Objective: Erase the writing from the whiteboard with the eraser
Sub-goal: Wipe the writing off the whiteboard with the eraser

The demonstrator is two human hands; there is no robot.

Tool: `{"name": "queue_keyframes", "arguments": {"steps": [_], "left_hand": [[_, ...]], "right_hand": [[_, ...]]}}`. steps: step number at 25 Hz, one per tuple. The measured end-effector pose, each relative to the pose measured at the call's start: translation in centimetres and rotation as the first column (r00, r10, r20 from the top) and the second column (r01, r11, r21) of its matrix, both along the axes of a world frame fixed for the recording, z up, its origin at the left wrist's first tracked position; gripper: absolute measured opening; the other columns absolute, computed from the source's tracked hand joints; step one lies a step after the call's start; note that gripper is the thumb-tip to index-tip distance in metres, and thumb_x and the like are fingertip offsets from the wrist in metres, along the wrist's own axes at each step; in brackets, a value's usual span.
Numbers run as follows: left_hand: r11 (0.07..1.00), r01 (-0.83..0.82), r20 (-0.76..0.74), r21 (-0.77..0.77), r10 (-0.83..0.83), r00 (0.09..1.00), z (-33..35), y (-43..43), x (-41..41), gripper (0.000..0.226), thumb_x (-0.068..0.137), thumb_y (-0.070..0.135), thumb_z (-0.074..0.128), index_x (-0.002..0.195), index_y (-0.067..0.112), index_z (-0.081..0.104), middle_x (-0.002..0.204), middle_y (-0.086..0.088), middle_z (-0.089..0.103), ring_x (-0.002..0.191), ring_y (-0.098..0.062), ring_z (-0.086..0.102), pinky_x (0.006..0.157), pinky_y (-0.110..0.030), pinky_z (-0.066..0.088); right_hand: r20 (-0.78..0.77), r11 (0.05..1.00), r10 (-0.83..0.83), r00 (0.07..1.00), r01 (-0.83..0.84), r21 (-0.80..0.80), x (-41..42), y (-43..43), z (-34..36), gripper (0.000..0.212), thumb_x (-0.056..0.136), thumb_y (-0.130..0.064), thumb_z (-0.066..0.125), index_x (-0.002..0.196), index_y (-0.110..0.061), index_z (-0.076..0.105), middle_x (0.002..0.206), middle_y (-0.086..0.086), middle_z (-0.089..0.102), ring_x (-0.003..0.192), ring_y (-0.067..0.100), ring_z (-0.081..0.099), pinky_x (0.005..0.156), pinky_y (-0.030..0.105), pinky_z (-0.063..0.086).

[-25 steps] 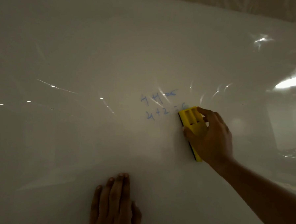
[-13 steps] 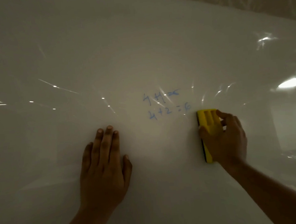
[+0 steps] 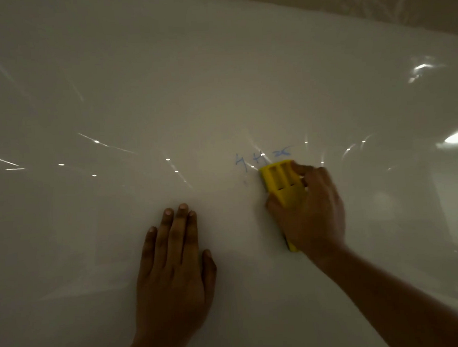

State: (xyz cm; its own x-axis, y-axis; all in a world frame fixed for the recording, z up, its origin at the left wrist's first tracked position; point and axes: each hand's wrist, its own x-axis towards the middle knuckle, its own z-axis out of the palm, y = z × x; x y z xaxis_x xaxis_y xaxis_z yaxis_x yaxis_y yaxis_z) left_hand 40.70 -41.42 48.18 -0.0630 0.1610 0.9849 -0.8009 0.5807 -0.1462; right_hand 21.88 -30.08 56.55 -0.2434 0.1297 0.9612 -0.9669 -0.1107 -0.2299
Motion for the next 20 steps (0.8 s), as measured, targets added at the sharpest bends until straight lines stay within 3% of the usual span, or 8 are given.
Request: {"name": "queue_keyframes", "arguments": {"steps": [3,7,8,11,13,16,18,20], "left_hand": [[1.000,0.002,0.003,-0.009,-0.002,1.000,0.1,-0.2,0.1,0.058,0.097,0.029,0.044,0.149,0.002,0.043,0.160,-0.014,0.041,0.150,-0.031,0.036,0.122,-0.050,0.030],[0.999,0.000,0.002,-0.037,0.001,1.000,0.1,-0.2,0.2,0.059,0.096,0.029,0.045,0.149,0.002,0.043,0.159,-0.014,0.042,0.150,-0.030,0.036,0.122,-0.050,0.031],[0.999,0.000,-0.002,-0.034,0.000,1.000,0.2,-0.2,0.1,0.059,0.096,0.029,0.044,0.149,0.003,0.043,0.159,-0.014,0.042,0.150,-0.029,0.036,0.122,-0.050,0.031],[0.999,-0.019,-0.020,-0.027,0.018,1.000,0.1,-0.3,-0.2,0.059,0.096,0.030,0.043,0.148,0.002,0.044,0.159,-0.014,0.043,0.149,-0.029,0.037,0.120,-0.050,0.032],[0.999,-0.032,-0.030,-0.042,0.031,0.999,0.1,-0.3,-0.4,0.059,0.096,0.030,0.043,0.148,0.003,0.045,0.158,-0.013,0.044,0.148,-0.030,0.039,0.118,-0.052,0.035],[0.998,-0.040,-0.051,-0.052,0.038,0.998,0.2,-0.4,-0.5,0.058,0.095,0.029,0.043,0.146,0.003,0.048,0.156,-0.013,0.047,0.147,-0.029,0.039,0.116,-0.051,0.037],[0.997,-0.045,-0.056,-0.056,0.041,0.998,0.4,-0.1,-0.5,0.058,0.093,0.030,0.044,0.144,0.002,0.051,0.155,-0.013,0.048,0.146,-0.028,0.039,0.115,-0.051,0.037],[0.997,-0.055,-0.050,-0.055,0.052,0.997,0.5,0.0,-0.4,0.058,0.092,0.029,0.044,0.142,0.002,0.053,0.153,-0.014,0.050,0.144,-0.028,0.040,0.114,-0.050,0.037]], "right_hand": [[0.073,0.996,0.064,0.995,-0.060,-0.064,0.6,-0.4,0.6,0.060,0.063,-0.042,0.072,0.119,-0.026,0.058,0.107,0.001,0.059,0.098,0.029,0.060,0.081,0.038,0.050],[-0.324,0.990,-0.022,0.946,0.066,0.127,1.1,-0.7,-2.3,0.061,0.066,-0.048,0.066,0.122,-0.028,0.057,0.096,-0.001,0.056,0.087,0.026,0.059,0.073,0.035,0.049],[-0.295,0.989,-0.050,0.954,0.088,0.116,-0.4,-0.1,-2.0,0.061,0.066,-0.049,0.066,0.123,-0.030,0.056,0.098,0.001,0.059,0.089,0.029,0.061,0.075,0.037,0.051],[0.156,0.999,-0.003,0.988,0.009,-0.039,-5.4,1.9,0.8,0.064,0.069,-0.042,0.076,0.127,-0.026,0.056,0.113,0.005,0.061,0.102,0.034,0.062,0.085,0.043,0.052],[0.252,0.994,0.011,0.968,0.017,-0.109,-5.9,2.0,1.8,0.062,0.070,-0.037,0.078,0.127,-0.024,0.057,0.115,0.006,0.059,0.105,0.034,0.061,0.087,0.042,0.049],[-0.067,0.995,0.063,0.996,-0.068,-0.067,-1.4,0.0,0.6,0.051,0.067,-0.041,0.071,0.114,-0.033,0.053,0.099,0.004,0.060,0.091,0.031,0.061,0.077,0.037,0.049],[-0.332,0.995,-0.009,0.943,0.041,0.088,0.2,-0.9,-0.6,0.052,0.068,-0.048,0.065,0.117,-0.035,0.052,0.095,-0.003,0.055,0.086,0.023,0.057,0.072,0.032,0.046],[-0.359,0.980,-0.144,0.922,0.182,0.076,-2.1,-0.3,0.7,0.052,0.071,-0.050,0.065,0.121,-0.036,0.053,0.098,-0.003,0.059,0.090,0.025,0.060,0.074,0.031,0.046]]}}
